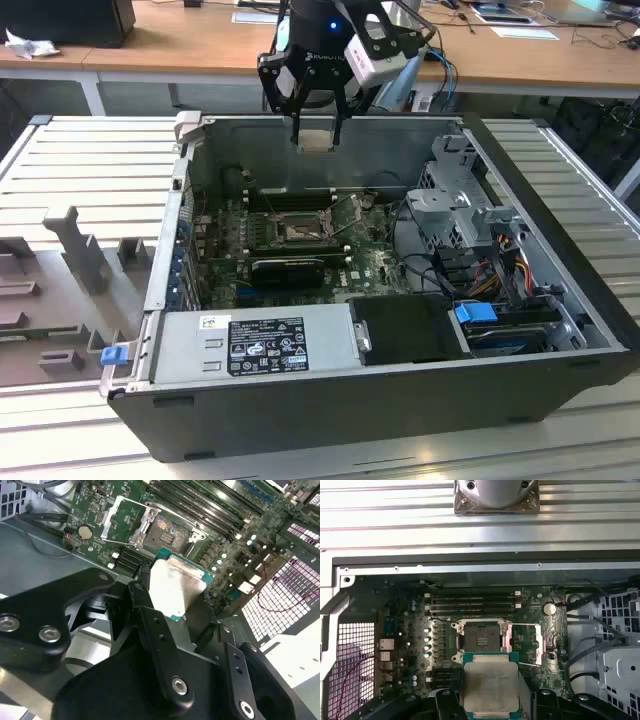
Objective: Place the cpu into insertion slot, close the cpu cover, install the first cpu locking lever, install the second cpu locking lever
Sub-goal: 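Place the cpu into insertion slot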
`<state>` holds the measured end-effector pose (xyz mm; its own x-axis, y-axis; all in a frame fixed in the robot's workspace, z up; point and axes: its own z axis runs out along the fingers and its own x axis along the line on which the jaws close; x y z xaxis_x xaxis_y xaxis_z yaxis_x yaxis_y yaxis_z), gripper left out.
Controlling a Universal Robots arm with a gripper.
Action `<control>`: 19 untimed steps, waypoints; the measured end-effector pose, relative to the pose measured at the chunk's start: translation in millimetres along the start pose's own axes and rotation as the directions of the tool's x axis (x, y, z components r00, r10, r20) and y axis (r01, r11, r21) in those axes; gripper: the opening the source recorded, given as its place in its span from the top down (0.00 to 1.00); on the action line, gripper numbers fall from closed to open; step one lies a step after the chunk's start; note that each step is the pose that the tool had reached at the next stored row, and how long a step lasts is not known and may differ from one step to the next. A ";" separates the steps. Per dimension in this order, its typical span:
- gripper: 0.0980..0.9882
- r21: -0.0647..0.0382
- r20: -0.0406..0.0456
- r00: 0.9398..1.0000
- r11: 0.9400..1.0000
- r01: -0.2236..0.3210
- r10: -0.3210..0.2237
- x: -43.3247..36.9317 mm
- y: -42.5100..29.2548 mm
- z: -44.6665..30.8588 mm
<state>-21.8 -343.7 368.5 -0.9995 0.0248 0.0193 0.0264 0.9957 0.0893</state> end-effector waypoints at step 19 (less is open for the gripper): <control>0.52 -0.004 0.013 0.989 0.989 -0.147 0.147 0.2 -0.9 3.0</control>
<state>-22.1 -344.2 365.4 -0.9849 0.1720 0.0195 0.1731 0.9809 0.0891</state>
